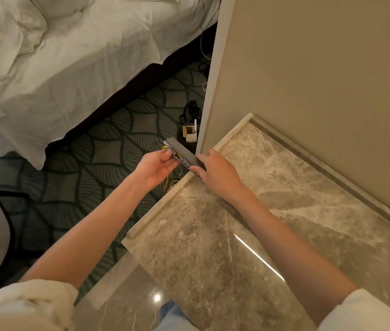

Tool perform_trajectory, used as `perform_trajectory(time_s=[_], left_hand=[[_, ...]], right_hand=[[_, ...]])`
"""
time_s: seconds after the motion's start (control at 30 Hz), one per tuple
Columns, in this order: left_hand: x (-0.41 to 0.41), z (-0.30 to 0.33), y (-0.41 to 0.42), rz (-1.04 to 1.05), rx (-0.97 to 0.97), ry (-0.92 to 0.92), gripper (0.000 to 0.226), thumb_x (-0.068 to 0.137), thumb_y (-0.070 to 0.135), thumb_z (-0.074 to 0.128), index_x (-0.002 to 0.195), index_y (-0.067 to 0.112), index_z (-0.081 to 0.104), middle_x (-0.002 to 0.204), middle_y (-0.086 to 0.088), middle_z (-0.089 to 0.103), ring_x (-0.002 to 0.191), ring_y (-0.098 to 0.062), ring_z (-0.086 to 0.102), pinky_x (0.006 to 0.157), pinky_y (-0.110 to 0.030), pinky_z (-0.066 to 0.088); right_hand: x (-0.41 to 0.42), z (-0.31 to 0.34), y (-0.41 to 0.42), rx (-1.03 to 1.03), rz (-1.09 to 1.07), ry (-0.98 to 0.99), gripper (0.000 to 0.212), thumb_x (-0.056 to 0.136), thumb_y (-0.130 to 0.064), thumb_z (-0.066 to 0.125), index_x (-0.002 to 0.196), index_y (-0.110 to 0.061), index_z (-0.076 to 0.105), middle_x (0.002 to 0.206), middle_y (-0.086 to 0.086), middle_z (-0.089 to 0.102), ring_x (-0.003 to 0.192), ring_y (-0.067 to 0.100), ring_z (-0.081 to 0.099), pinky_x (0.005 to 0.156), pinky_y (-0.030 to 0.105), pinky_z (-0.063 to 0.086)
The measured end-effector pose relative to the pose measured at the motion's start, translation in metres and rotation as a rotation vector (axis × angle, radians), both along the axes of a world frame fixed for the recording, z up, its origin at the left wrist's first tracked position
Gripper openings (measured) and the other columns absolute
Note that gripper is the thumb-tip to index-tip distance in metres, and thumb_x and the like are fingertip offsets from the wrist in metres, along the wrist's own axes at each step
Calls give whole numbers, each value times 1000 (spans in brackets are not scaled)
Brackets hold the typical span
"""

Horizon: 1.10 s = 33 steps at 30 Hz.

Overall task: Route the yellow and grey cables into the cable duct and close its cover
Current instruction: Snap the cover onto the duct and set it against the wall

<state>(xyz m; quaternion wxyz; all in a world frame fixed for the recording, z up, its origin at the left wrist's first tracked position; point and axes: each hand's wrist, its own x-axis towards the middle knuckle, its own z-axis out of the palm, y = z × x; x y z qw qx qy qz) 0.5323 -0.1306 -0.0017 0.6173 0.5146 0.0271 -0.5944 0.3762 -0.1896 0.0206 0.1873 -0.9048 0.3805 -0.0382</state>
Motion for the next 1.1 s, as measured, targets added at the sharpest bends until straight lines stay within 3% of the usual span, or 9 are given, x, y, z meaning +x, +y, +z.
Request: perform_trajectory(time_s=[0.2, 0.3, 0.37, 0.47, 0.57, 0.67, 0.83, 1.0, 1.1], left_hand=[[-4, 5, 1, 37, 50, -81, 19, 94, 0, 45, 108, 2, 57, 109, -14, 66, 98, -23, 66, 76, -33, 56], [-9, 8, 0, 44, 88, -190, 13, 93, 0, 48, 99, 2, 60, 102, -14, 67, 97, -24, 67, 75, -31, 57], [-13, 10, 0, 64, 116, -251, 14, 93, 0, 49, 103, -1, 59, 100, -16, 67, 93, -23, 68, 68, -27, 59], [-16, 13, -4, 92, 182, -327, 23, 93, 2, 51, 114, -5, 54, 104, -19, 66, 87, -22, 68, 64, -26, 59], [-20, 16, -7, 106, 228, -394, 24, 93, 3, 52, 115, -4, 54, 108, -20, 65, 91, -24, 67, 69, -28, 58], [-24, 18, -7, 116, 250, -439, 20, 93, 4, 51, 112, -3, 56, 110, -21, 65, 97, -26, 67, 80, -33, 57], [-24, 22, -3, 87, 211, -398, 29, 93, 5, 49, 121, -5, 50, 113, -23, 63, 99, -29, 66, 79, -33, 57], [-10, 33, -4, -42, 184, -264, 44, 86, 27, 63, 116, 0, 46, 102, -23, 63, 92, -33, 67, 69, -35, 57], [-8, 35, -9, -101, 270, -347, 57, 78, 22, 74, 122, -1, 45, 106, -25, 65, 89, -31, 70, 66, -35, 59]], right_hand=[[1, -9, 11, -143, 5, 29, 32, 98, -36, 45, 111, -8, 53, 105, 8, 52, 94, 22, 53, 64, 27, 41], [4, -16, 15, -84, -15, 35, 34, 100, -38, 39, 112, -6, 45, 109, 12, 52, 82, 24, 57, 57, 29, 42], [5, -18, 15, -52, -31, 38, 34, 101, -39, 32, 111, -8, 42, 103, 12, 56, 65, 23, 53, 51, 31, 39], [3, -20, 16, -63, -20, 22, 29, 102, -38, 27, 108, -13, 40, 83, 8, 64, 55, 22, 47, 47, 30, 33], [2, -23, 19, -164, 7, 27, 26, 103, -34, 27, 105, -13, 41, 78, 6, 64, 51, 20, 43, 42, 28, 24], [2, -26, 20, -236, 16, 57, 25, 103, -32, 27, 100, -12, 42, 76, 6, 64, 48, 20, 41, 40, 28, 24], [3, -27, 19, -277, 23, 59, 24, 103, -32, 30, 97, -12, 43, 72, 6, 65, 44, 18, 37, 36, 24, 12], [3, -28, 21, -346, 16, 94, 25, 102, -32, 35, 100, -9, 47, 68, 6, 64, 41, 20, 50, 37, 24, 23], [3, -28, 24, -386, 14, 102, 28, 102, -31, 36, 105, -7, 49, 68, 7, 64, 44, 22, 57, 37, 26, 28]])
